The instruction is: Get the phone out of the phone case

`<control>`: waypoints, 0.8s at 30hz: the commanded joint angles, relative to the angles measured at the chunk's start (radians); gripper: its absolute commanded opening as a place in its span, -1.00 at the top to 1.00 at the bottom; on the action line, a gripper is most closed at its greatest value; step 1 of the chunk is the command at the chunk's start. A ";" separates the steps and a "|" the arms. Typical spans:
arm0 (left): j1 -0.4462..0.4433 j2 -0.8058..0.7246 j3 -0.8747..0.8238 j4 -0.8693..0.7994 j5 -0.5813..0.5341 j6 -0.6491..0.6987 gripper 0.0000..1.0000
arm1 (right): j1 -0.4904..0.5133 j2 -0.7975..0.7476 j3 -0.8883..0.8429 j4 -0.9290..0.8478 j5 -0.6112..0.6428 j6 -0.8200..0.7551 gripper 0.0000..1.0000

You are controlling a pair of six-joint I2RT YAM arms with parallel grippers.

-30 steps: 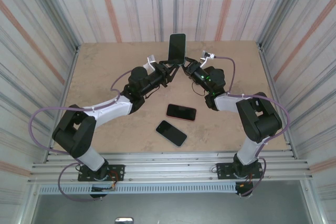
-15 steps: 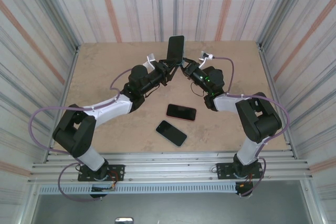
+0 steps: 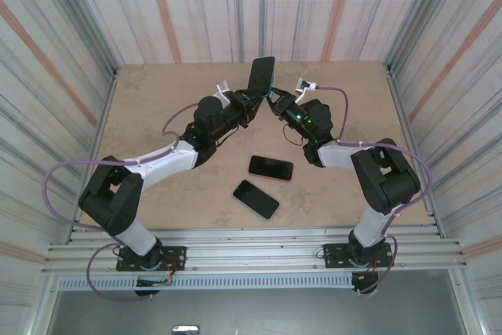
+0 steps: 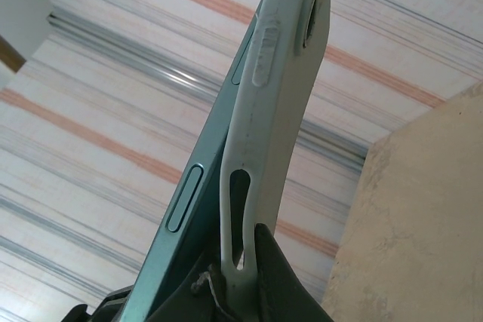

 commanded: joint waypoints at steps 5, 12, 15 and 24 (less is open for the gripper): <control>0.019 -0.016 0.032 -0.018 -0.069 0.025 0.52 | 0.018 -0.003 0.005 0.144 -0.008 -0.016 1.00; 0.019 -0.017 0.059 -0.005 -0.064 0.030 0.73 | 0.018 0.017 0.006 0.144 0.005 -0.013 1.00; 0.020 -0.013 0.074 0.026 -0.044 0.021 0.80 | 0.022 0.024 -0.004 0.124 0.038 -0.018 1.00; 0.002 -0.034 0.138 -0.001 0.028 0.065 0.94 | 0.046 -0.009 0.004 -0.125 0.175 -0.166 1.00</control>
